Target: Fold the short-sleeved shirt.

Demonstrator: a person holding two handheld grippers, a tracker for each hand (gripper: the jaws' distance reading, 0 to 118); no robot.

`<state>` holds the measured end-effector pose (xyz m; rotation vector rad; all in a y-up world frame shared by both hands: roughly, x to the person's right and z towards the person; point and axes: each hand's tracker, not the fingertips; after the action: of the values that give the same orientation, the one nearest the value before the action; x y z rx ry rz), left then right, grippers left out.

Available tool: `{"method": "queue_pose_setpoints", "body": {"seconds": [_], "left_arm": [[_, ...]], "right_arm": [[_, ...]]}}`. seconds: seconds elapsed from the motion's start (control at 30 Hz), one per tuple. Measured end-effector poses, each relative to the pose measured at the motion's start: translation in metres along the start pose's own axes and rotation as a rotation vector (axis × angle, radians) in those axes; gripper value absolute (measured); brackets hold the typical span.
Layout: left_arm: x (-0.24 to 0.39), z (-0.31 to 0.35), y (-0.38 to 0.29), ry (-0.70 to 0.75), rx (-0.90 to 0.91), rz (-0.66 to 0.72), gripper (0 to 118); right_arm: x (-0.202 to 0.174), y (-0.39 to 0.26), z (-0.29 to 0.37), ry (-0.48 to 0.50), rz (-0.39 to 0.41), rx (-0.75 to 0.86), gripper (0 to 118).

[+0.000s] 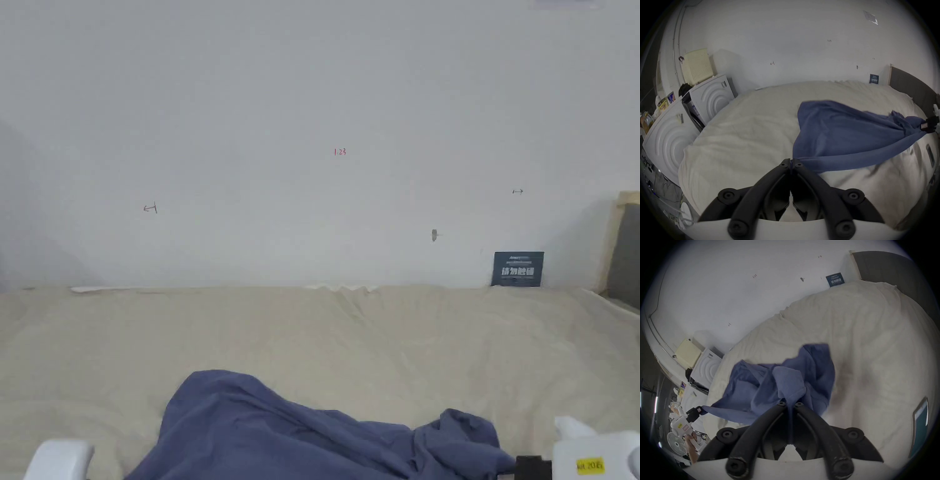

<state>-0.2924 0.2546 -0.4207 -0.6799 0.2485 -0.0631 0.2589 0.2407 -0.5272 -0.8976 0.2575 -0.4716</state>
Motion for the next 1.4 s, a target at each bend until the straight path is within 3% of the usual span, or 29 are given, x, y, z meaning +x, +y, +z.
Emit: {"method": "queue_pose_setpoints", "body": {"seconds": [0.13,0.23,0.47,0.7,0.77,0.8,0.83,0.87,0.9,0.93,1.17,1.2,1.23,1.27,1.3,1.33,1.37,1.4], "left_arm": [[-0.005,0.018,-0.037,-0.018,-0.046,0.037,0],[-0.001,0.033,-0.056,-0.019,-0.055,0.022,0],[0.007,0.065,-0.102,-0.017,-0.075,-0.034,0],[-0.001,0.085,-0.127,-0.068,-0.076,0.027,2],[0.002,0.084,-0.126,-0.072,-0.110,-0.038,22],[0.003,0.084,-0.127,-0.077,-0.100,-0.025,33],[0.003,0.084,-0.127,-0.080,-0.075,0.005,33],[0.003,0.085,-0.125,-0.135,-0.076,0.032,69],[0.002,0.087,-0.123,-0.172,-0.078,0.050,102],[0.000,0.094,-0.120,-0.192,-0.057,0.080,118],[0.005,0.126,-0.079,-0.178,0.063,0.059,116],[0.006,0.132,-0.073,-0.176,0.082,0.070,113],[0.006,0.137,-0.066,-0.186,0.121,0.077,100],[0.008,0.141,-0.061,-0.188,0.132,0.073,85],[0.011,0.143,-0.056,-0.182,0.139,0.078,71],[0.014,0.143,-0.052,-0.182,0.150,0.066,59],[0.018,0.144,-0.050,-0.170,0.150,0.045,47],[0.023,0.143,-0.048,-0.133,0.145,0.009,23]], "right_arm": [[0.017,-0.039,0.015,0.015,-0.046,-0.003,1],[0.022,-0.061,0.020,-0.026,-0.005,-0.018,1],[0.029,-0.106,0.047,-0.035,0.008,-0.013,1],[0.039,-0.133,0.060,-0.061,0.019,-0.018,6],[0.035,-0.136,0.060,-0.088,0.029,-0.009,45],[0.032,-0.136,0.060,-0.119,0.052,-0.002,55],[0.030,-0.138,0.061,-0.143,0.072,0.008,55],[0.026,-0.140,0.063,-0.146,0.072,0.029,82],[0.025,-0.142,0.067,-0.123,0.088,0.050,93],[0.023,-0.143,0.072,-0.138,0.119,0.078,94],[-0.008,-0.134,0.119,-0.082,0.268,0.182,94],[-0.013,-0.133,0.124,-0.082,0.290,0.187,94],[-0.019,-0.133,0.129,-0.081,0.317,0.203,91],[-0.024,-0.135,0.134,-0.094,0.334,0.239,79],[-0.028,-0.134,0.140,-0.100,0.351,0.271,57],[-0.033,-0.134,0.142,-0.098,0.386,0.272,24],[-0.037,-0.134,0.142,-0.118,0.390,0.262,7],[-0.040,-0.134,0.140,-0.151,0.400,0.251,1]]}}
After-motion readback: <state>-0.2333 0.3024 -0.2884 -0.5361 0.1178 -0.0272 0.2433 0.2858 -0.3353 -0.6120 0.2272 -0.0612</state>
